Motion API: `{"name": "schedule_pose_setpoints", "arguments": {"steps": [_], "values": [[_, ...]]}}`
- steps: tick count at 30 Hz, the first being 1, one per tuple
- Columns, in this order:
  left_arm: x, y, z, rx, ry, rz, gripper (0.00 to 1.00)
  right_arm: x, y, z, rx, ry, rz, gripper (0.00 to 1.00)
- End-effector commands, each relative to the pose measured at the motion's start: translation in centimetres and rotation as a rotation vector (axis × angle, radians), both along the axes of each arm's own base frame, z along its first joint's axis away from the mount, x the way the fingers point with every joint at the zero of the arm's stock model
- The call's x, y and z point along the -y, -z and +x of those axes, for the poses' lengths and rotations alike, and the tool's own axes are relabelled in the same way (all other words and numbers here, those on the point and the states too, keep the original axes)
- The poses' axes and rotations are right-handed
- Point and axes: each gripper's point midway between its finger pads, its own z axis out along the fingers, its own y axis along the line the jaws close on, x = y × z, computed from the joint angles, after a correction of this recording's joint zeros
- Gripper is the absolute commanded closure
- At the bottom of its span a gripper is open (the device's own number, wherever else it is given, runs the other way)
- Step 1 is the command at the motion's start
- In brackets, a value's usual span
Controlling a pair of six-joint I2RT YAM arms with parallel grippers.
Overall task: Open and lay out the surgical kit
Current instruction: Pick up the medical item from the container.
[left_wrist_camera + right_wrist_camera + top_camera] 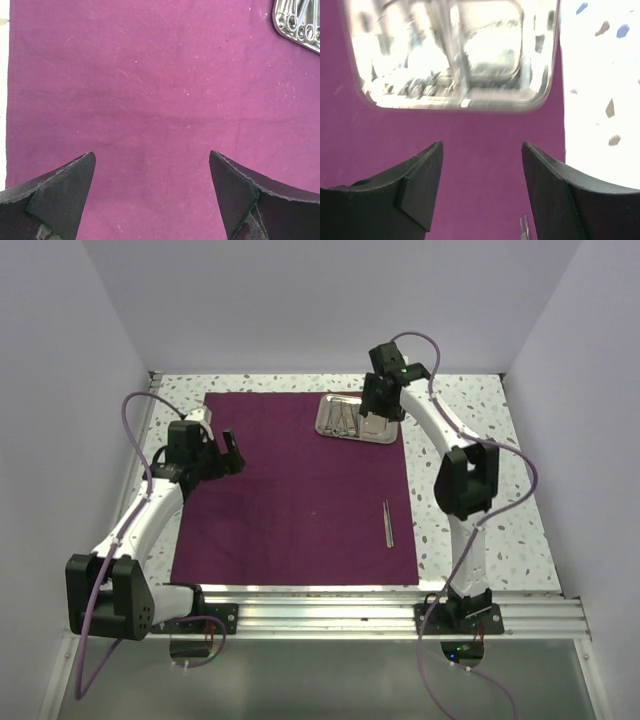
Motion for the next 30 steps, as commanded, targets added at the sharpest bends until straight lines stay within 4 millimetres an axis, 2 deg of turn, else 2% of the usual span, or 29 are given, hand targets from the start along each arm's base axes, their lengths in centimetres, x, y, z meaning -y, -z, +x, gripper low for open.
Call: {"name": "schedule_pose_setpoints", "arguments": {"steps": [1,2,3,4,7,10,17,23,25,30], "values": [[-0.2,-1.6,0.0,0.042,-0.009,0.013,0.00,2.9,1.7,4.6,-0.003,0.100,-0.041,0.33],[-0.2,-1.5,-0.1,0.036,-0.010,0.012,0.00,3.0,2.1,5.7,0.001,0.110,-0.031,0.34],[-0.3,-1.7,-0.1,0.036,-0.011,0.013,0.00,2.6,3.4,7.6,0.004,0.108,-0.010,0.35],[-0.4,-1.7,-0.2,0.033,-0.014,0.016,0.00,3.0,3.7,8.4,0.006,0.118,0.004,0.35],[-0.7,-1.8,-0.4,0.023,-0.028,0.032,0.00,2.4,5.9,10.8,0.024,0.114,0.062,0.36],[-0.9,-1.3,-0.5,0.010,-0.037,0.035,0.00,2.4,7.4,12.0,0.039,0.115,0.093,0.36],[-0.9,-0.2,-0.2,-0.021,-0.053,0.031,0.00,2.2,9.5,13.6,0.062,0.110,0.092,0.39],[-0.9,0.4,0.6,-0.045,-0.054,0.037,0.00,3.6,11.2,14.3,0.072,0.149,0.027,0.41],[-0.9,0.3,0.9,-0.047,-0.053,0.043,0.00,4.3,11.2,14.4,0.078,0.170,0.006,0.42],[-1.1,0.5,1.6,-0.062,-0.049,0.063,0.00,4.4,10.8,14.5,0.088,0.175,0.012,0.44]]}}
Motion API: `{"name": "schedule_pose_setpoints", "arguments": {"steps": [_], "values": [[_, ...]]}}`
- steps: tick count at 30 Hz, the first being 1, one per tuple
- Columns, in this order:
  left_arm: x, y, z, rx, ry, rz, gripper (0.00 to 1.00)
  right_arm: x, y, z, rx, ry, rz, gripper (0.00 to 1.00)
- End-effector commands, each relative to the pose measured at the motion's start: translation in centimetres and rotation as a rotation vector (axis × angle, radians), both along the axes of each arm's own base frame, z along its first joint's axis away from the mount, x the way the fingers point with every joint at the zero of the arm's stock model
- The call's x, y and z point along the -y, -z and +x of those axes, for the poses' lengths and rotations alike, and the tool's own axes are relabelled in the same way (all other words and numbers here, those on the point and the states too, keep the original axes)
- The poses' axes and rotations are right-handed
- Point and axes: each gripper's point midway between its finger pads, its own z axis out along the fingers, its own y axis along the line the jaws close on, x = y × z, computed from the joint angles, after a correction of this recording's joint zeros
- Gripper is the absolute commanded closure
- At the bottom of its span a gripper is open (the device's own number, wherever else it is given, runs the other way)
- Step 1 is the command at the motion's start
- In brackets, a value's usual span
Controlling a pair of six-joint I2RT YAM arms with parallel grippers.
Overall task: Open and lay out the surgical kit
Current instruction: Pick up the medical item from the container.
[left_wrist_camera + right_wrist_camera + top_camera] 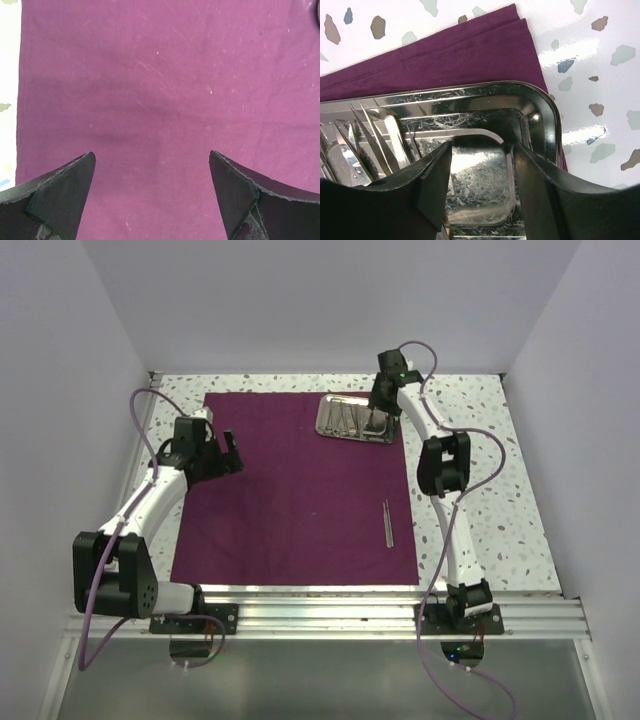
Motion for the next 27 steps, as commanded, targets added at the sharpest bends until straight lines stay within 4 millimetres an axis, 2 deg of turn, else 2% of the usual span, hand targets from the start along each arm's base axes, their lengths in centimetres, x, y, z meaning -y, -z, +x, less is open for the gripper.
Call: {"name": "schedule_pose_setpoints", "arguments": {"steps": [1,3,4,8,11,15,22,27], "values": [[-0.1,-1.6,1.5,0.042,0.002,0.019,0.00,0.3,-3.2,1.6,0.099,0.020,0.005,0.44],[-0.2,-1.5,1.7,0.037,0.004,0.026,0.00,0.0,-4.0,1.6,0.122,0.006,0.035,0.44],[-0.2,-1.3,1.9,0.034,0.005,0.027,0.00,-0.5,-6.5,2.3,0.186,-0.004,0.066,0.44],[-0.1,-0.8,2.1,0.020,0.015,0.029,0.00,-0.2,-10.1,3.1,0.273,0.005,0.071,0.44],[0.0,-0.6,2.2,0.017,0.023,0.030,0.00,-0.1,-11.5,3.5,0.298,0.008,0.080,0.43],[0.1,-0.3,2.3,0.013,0.029,0.028,0.00,0.8,-10.9,3.3,0.280,0.031,0.051,0.43],[-0.1,-0.3,2.2,0.010,0.028,0.038,0.00,2.2,-7.2,2.2,0.178,0.049,-0.010,0.44],[-0.2,0.0,2.1,0.004,0.026,0.041,0.00,3.0,-5.6,1.6,0.131,0.051,-0.044,0.48]]}}
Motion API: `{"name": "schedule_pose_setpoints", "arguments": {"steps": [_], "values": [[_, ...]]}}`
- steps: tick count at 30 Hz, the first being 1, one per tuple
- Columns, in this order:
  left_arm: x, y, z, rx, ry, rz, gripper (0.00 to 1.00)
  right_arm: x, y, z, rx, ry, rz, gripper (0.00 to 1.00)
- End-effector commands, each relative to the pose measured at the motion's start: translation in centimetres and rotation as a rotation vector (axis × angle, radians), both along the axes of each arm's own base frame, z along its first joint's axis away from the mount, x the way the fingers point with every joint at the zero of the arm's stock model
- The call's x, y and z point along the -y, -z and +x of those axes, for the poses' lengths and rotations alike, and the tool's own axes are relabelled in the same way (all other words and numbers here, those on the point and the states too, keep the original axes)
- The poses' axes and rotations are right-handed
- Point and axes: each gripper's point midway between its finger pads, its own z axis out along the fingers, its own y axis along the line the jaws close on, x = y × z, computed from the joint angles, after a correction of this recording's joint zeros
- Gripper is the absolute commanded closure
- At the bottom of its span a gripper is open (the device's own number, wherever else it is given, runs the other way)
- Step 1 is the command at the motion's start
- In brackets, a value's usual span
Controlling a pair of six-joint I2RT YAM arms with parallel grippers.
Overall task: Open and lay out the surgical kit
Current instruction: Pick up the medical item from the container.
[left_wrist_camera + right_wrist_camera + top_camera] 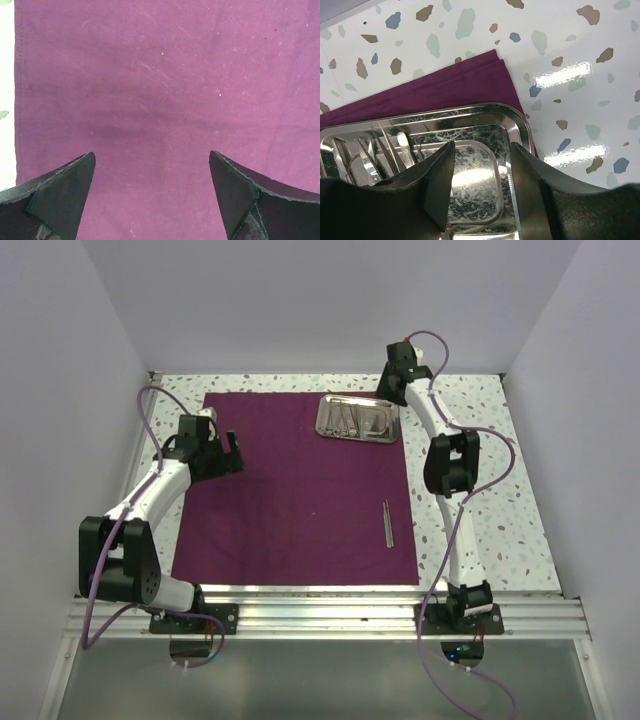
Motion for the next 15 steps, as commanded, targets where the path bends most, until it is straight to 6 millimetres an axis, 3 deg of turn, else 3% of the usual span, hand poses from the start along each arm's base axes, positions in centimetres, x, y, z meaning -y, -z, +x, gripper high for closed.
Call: {"name": "schedule_pose_setpoints", "arguments": {"steps": [1,15], "values": [[0.0,-1.5,1.2,0.049,0.010,0.014,0.00,1.1,-1.7,-0.1,0.013,0.012,-0.044,0.49],[-0.1,-1.0,1.0,0.035,0.007,0.019,0.00,1.1,3.5,-3.2,-0.151,-0.011,-0.051,0.61]]}}
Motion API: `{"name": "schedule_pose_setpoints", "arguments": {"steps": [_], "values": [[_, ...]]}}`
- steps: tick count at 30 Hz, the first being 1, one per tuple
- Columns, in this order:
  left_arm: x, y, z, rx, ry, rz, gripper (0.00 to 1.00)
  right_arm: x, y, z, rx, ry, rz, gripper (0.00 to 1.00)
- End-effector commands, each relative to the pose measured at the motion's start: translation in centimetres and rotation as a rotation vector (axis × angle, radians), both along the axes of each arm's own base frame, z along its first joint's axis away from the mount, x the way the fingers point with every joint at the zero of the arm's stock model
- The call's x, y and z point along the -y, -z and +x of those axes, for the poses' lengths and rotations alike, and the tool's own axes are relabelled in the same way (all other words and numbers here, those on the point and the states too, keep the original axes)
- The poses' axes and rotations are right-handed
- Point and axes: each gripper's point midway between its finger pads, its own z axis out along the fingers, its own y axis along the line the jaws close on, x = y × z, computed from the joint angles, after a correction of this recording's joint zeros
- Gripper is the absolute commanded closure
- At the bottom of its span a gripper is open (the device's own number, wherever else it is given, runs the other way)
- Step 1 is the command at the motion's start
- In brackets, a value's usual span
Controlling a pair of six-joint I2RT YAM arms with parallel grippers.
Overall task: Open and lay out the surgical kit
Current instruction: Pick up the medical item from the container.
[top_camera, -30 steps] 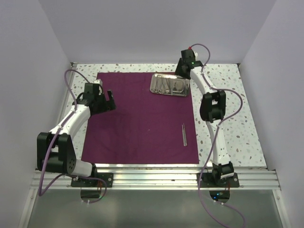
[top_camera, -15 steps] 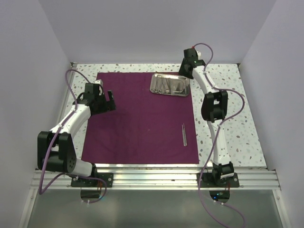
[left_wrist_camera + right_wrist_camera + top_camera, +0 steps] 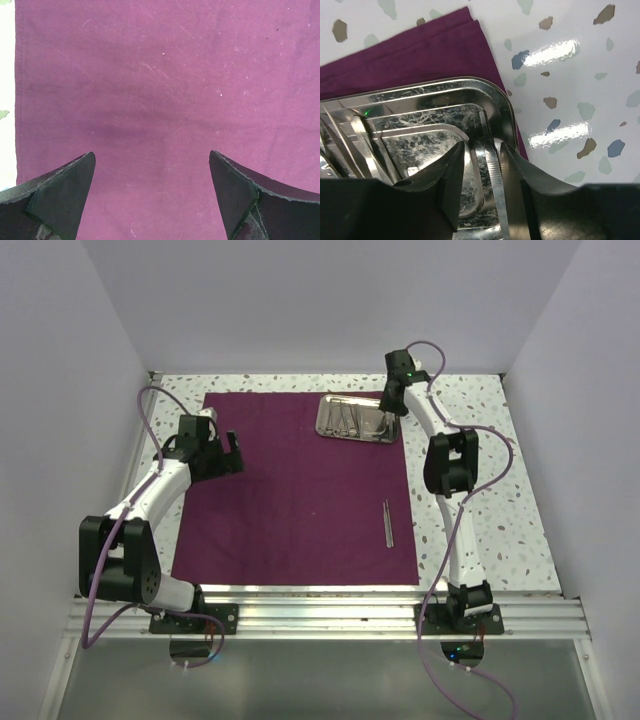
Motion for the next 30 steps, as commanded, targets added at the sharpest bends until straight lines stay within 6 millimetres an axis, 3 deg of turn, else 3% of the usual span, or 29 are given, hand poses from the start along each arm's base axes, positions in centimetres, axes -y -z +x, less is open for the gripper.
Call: {"name": "schedule_pose_setpoints", "arguments": {"steps": [1,7,14,21,22,30], "values": [[-0.1,-1.2,1.0,0.039,0.009,0.017,0.00,0.3,1.0,-1.1,-0.050,-0.002,-0.005,0.63],[-0.1,-1.0,0.9,0.033,0.012,0.020,0.00,-0.1,3.0,-2.2,-0.104,-0.003,0.017,0.74],[-0.1,-0.9,0.9,0.032,0.012,0.020,0.00,-1.6,4.9,-3.0,-0.149,-0.018,0.034,0.78],[-0.6,-1.0,0.8,0.028,0.004,0.045,0.00,-1.3,7.0,-3.9,-0.231,-0.021,-0.005,0.80],[-0.6,-1.1,0.8,0.029,0.003,0.045,0.00,-1.4,6.6,-3.5,-0.221,-0.027,-0.001,0.80],[-0.5,-0.9,1.2,0.014,0.010,0.047,0.00,-0.7,10.2,-6.6,-0.382,-0.096,-0.056,0.80]]}}
